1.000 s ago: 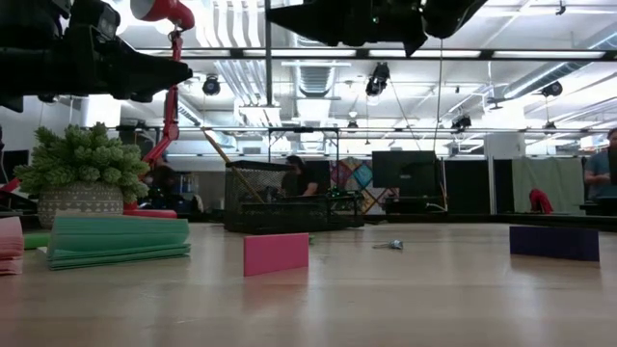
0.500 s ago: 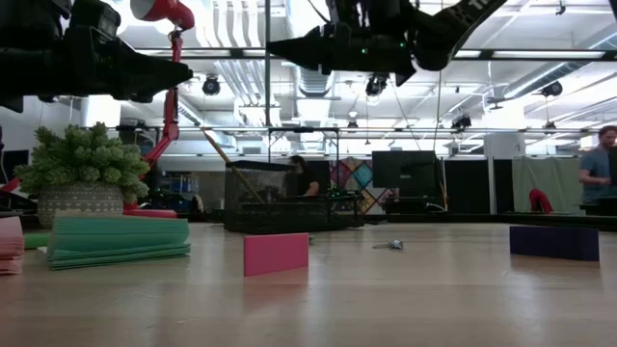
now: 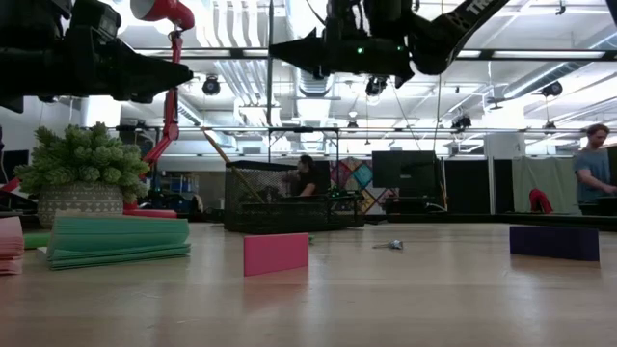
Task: Pick and place office supplies into organizer
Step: Put the light blue pencil into the black desk organizer
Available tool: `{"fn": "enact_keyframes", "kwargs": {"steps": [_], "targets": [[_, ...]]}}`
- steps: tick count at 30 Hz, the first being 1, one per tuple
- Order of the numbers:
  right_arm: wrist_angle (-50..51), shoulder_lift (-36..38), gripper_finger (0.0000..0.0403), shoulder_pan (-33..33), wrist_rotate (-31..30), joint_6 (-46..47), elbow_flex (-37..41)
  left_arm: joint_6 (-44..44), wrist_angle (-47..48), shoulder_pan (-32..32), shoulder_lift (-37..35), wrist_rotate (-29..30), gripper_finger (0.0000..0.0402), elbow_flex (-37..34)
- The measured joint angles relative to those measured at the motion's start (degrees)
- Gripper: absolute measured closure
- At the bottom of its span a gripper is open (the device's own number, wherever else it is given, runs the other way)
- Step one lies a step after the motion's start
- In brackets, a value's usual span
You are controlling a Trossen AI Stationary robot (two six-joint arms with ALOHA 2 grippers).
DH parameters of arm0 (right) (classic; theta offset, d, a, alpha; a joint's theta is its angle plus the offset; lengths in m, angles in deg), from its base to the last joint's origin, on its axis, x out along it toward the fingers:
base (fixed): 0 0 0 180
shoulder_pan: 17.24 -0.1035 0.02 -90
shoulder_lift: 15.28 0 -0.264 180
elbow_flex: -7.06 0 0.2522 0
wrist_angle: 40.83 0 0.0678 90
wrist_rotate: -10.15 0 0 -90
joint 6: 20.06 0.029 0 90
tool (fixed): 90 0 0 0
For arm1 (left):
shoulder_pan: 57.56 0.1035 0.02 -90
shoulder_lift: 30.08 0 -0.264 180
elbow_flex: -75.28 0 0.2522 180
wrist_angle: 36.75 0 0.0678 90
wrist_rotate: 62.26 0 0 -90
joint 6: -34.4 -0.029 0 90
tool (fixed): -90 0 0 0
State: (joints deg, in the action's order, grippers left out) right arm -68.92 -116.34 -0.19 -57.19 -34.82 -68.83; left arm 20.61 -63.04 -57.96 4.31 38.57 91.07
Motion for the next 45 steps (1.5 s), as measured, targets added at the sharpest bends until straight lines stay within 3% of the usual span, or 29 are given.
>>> {"fn": "enact_keyframes", "kwargs": {"steps": [10,24,45], "targets": [[-10.5,-8.3,0.0392,1.1,-0.8,4.4,-0.1,0.0,0.0,0.0,0.0,0.0,0.0259,0.0],[-13.3,-13.6,0.0392,1.5,-0.7,8.3,-0.1,0.0,0.0,0.0,0.1,0.0,0.0259,0.0],[-12.4,-18.2,0.0392,1.5,-1.8,5.7,-0.3,0.0,0.0,0.0,0.1,0.0,0.0259,0.0]]}}
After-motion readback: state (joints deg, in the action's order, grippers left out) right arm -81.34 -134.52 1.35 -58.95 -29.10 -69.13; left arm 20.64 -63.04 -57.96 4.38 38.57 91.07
